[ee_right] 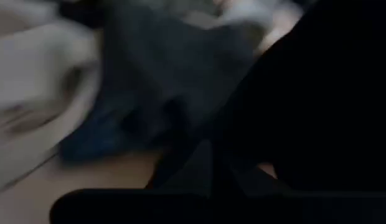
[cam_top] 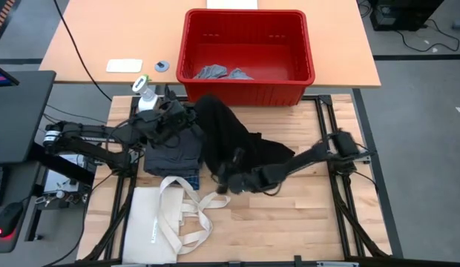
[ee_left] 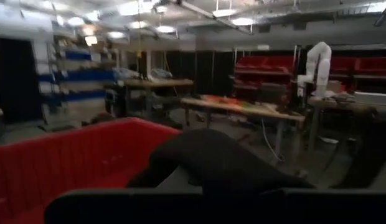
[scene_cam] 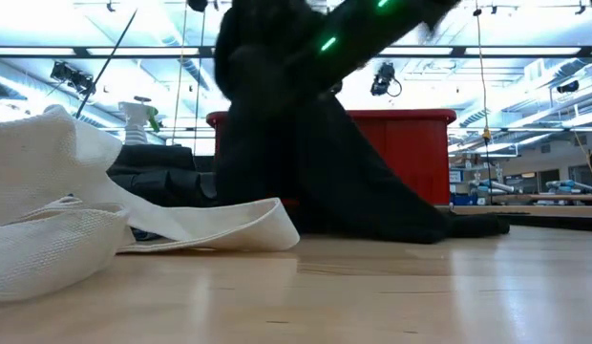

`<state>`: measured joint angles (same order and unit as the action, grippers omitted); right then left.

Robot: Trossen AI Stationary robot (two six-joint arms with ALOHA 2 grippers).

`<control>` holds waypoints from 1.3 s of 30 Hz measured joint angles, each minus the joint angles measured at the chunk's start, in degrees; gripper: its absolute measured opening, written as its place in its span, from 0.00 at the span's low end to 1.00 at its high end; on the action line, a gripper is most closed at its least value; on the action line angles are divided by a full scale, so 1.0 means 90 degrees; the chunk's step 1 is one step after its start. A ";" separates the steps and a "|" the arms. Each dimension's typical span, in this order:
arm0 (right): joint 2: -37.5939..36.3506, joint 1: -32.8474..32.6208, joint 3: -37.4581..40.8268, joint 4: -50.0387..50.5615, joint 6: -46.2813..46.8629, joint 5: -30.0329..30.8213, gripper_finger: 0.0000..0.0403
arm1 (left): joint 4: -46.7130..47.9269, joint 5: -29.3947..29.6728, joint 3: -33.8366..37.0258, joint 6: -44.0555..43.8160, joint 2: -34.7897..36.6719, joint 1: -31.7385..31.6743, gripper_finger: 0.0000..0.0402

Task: Fold Laundry from Bin
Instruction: Fold the black shirt

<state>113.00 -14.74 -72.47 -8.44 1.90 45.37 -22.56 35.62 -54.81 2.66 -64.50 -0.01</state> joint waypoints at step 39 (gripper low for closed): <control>-0.4937 -0.3891 0.0005 0.7857 0.3593 -0.0721 0.05 | 0.3069 -0.4172 -0.0080 0.0335 -0.0584 0.1507 0.03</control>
<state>68.57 -49.76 -72.42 62.27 34.24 38.88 5.06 -1.93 -55.53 5.67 -69.76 13.55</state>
